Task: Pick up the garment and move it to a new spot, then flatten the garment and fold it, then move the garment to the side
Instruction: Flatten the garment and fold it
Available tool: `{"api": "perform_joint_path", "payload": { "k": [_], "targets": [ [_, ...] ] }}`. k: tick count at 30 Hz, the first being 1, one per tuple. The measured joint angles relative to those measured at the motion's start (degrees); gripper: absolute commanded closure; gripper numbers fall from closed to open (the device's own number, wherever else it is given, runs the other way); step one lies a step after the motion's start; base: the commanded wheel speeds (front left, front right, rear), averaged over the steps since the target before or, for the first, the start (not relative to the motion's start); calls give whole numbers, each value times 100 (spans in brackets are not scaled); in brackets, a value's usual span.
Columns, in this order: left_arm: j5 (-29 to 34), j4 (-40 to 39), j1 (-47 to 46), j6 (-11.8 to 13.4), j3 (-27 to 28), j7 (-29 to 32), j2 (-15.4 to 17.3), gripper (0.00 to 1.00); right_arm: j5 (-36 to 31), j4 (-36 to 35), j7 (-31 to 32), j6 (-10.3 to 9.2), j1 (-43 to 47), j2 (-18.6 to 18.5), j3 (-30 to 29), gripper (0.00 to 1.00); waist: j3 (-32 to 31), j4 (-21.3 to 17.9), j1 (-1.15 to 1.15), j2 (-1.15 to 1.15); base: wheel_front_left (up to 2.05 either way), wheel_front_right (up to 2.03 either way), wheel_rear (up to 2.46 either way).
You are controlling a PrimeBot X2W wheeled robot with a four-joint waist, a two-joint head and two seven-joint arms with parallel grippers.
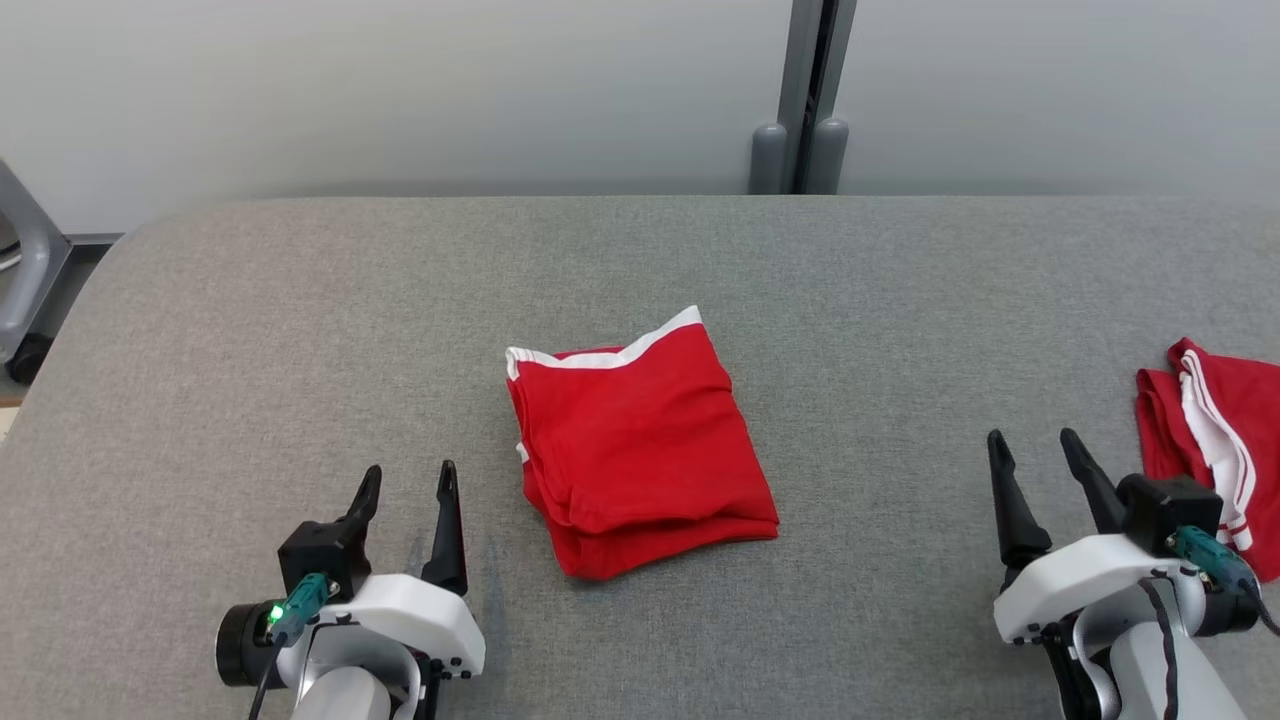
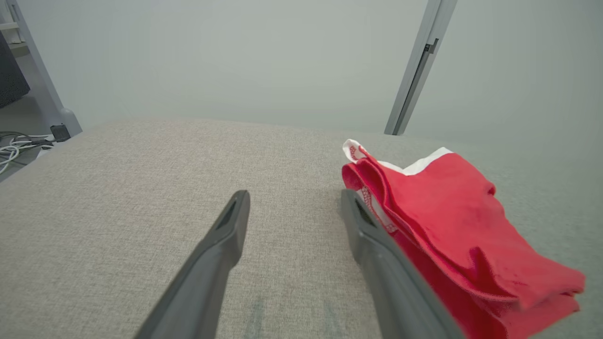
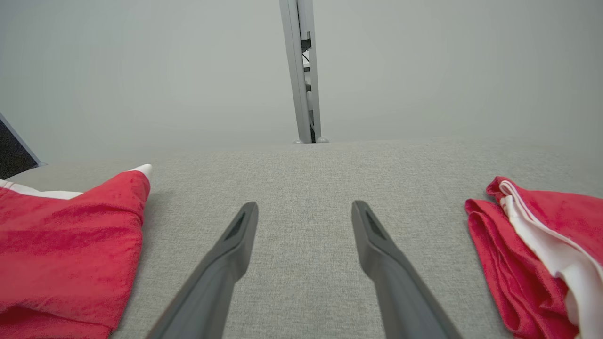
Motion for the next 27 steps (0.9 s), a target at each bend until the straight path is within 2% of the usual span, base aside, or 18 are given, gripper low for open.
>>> {"api": "perform_joint_path", "payload": {
  "k": [8, 27],
  "targets": [
    [385, -12, 428, -14, 259, 0, 0, 0, -141, -616, -1, 1, 584, 15, 213, 0, -275, -191, 0, 0, 0, 0, 0],
    [492, -285, 1113, 7, 676, 0, 4, 0, 263, -612, -1, 1, 1116, 19, 288, 0, -763, -324, 0, 0, 0, 0, 0]
  ]
}}
